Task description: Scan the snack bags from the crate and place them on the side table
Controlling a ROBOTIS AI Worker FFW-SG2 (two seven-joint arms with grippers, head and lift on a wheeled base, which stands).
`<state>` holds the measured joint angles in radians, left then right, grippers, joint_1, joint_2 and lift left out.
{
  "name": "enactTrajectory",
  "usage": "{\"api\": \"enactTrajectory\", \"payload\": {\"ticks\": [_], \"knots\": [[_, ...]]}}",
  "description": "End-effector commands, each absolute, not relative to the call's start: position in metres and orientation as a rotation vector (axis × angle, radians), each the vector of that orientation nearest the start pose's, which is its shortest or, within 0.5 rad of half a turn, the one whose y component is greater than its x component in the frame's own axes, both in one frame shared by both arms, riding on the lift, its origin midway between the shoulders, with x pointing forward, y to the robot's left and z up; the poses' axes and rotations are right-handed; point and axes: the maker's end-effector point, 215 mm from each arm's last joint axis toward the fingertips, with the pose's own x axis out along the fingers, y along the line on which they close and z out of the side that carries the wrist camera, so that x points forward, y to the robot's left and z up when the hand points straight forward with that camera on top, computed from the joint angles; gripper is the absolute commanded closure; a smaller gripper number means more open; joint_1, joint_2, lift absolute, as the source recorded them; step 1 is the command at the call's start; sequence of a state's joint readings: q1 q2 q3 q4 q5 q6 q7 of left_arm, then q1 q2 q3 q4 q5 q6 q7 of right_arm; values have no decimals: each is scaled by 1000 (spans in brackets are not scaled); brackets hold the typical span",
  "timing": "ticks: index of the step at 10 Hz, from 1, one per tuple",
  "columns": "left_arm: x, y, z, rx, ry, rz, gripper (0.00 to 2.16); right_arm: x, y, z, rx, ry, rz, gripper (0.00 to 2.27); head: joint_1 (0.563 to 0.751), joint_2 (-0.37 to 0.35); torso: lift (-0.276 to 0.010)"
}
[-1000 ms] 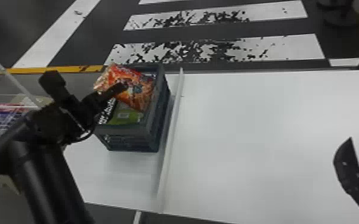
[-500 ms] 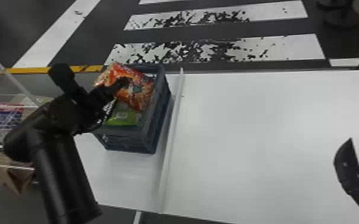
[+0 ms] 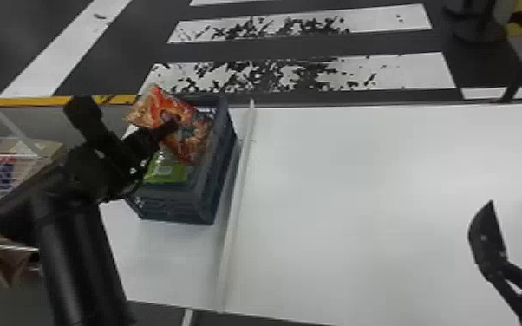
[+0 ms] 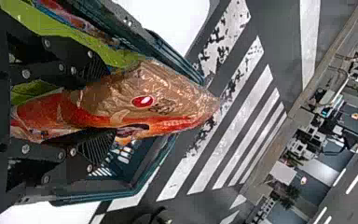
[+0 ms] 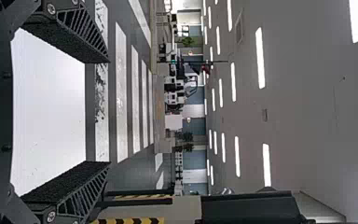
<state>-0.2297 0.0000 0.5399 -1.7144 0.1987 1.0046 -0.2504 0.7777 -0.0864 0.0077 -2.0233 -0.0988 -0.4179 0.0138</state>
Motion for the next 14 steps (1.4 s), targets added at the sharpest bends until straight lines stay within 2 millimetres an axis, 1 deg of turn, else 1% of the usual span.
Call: {"api": "enactTrajectory", "payload": {"ticks": [1,3,4,5,6,7,9,10,11,12,13,14], "knots": [[560,394,-380,-477,477,99,2138,348,-233,-334,41,-92,46,100,695,189,-94],[546,396,-351,-465,431,85,2138,349,-232,-333,40,-93,49,100,695,198,-94],[542,394,-331,-454,392,72,2138,349,-231,-332,42,-94,52,100,695,202,-94],[538,387,-316,-488,377,38,2138,349,-231,-330,42,-100,53,100,695,204,-94],[531,387,-297,-500,356,21,2138,348,-231,-330,41,-99,54,100,695,200,-94],[521,378,-278,-514,341,-20,2138,348,-231,-330,43,-99,52,100,695,198,-94],[491,361,-249,-537,320,-102,2142,348,-227,-328,46,-103,58,100,695,189,-94],[476,344,-241,-554,326,-164,2142,349,-225,-327,49,-104,61,100,695,183,-94],[463,322,-239,-590,338,-246,2142,349,-225,-327,49,-106,61,100,695,178,-94],[456,298,-234,-626,333,-344,2142,349,-225,-327,49,-106,61,100,695,158,-94],[453,281,-239,-656,349,-404,2138,349,-225,-326,49,-110,61,103,695,122,-94],[447,253,-252,-696,385,-487,2138,348,-226,-325,48,-113,60,103,695,91,-94]]}}
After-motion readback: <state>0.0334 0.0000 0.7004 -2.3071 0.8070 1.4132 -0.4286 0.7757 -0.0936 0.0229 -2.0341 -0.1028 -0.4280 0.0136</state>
